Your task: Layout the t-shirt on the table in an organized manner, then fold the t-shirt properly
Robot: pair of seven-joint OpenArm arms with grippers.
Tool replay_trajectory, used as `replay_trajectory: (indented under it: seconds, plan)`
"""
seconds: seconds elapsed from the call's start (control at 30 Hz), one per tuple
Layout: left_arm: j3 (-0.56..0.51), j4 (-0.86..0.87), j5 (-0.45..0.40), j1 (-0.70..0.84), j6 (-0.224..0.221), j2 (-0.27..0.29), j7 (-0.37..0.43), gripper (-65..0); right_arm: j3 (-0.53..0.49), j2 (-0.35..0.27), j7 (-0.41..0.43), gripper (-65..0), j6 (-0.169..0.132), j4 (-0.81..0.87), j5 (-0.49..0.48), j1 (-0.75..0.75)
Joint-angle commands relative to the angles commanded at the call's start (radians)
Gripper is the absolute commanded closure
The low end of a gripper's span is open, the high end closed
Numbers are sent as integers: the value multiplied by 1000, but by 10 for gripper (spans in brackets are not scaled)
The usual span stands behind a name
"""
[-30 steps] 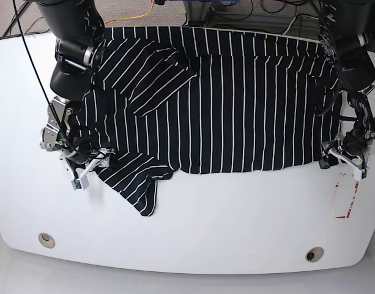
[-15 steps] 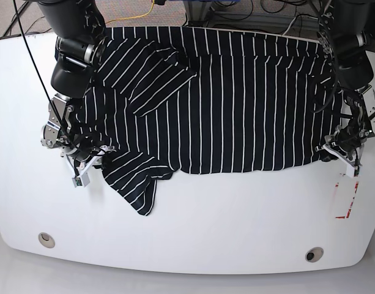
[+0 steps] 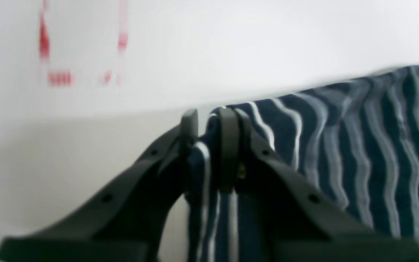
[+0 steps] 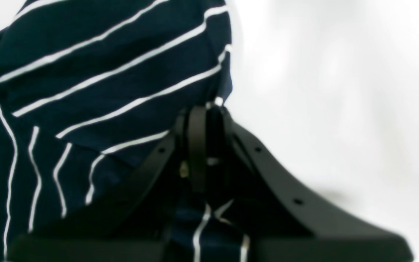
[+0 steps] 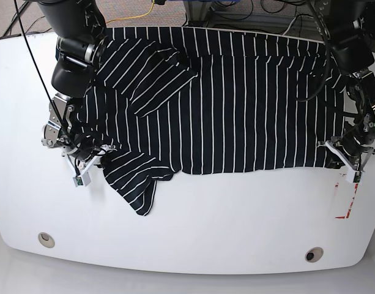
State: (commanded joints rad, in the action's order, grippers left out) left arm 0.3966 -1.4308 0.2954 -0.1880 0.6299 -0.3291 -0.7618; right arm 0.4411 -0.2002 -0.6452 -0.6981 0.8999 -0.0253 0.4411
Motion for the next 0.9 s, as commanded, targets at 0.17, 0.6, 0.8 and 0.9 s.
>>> replay_trajectory:
  seconds: [0.17, 0.6, 0.8, 0.9]
  plan:
    - [-44, -129, 5, 71, 29, 2, -60, -81, 0, 0, 0, -49, 0, 0, 0, 0]
    - [-170, -328, 2, 284, 68, 0, -81, -81, 0, 0, 0, -49, 0, 0, 0, 0]
    - [-192, -328, 0, 316, 68, -6, -91, -110, 0, 2, 0, -49, 0, 0, 0, 0]
    - [-226, -331, 0, 318, 68, -14, -120, -192, 0, 2, 0, -49, 0, 0, 0, 0]
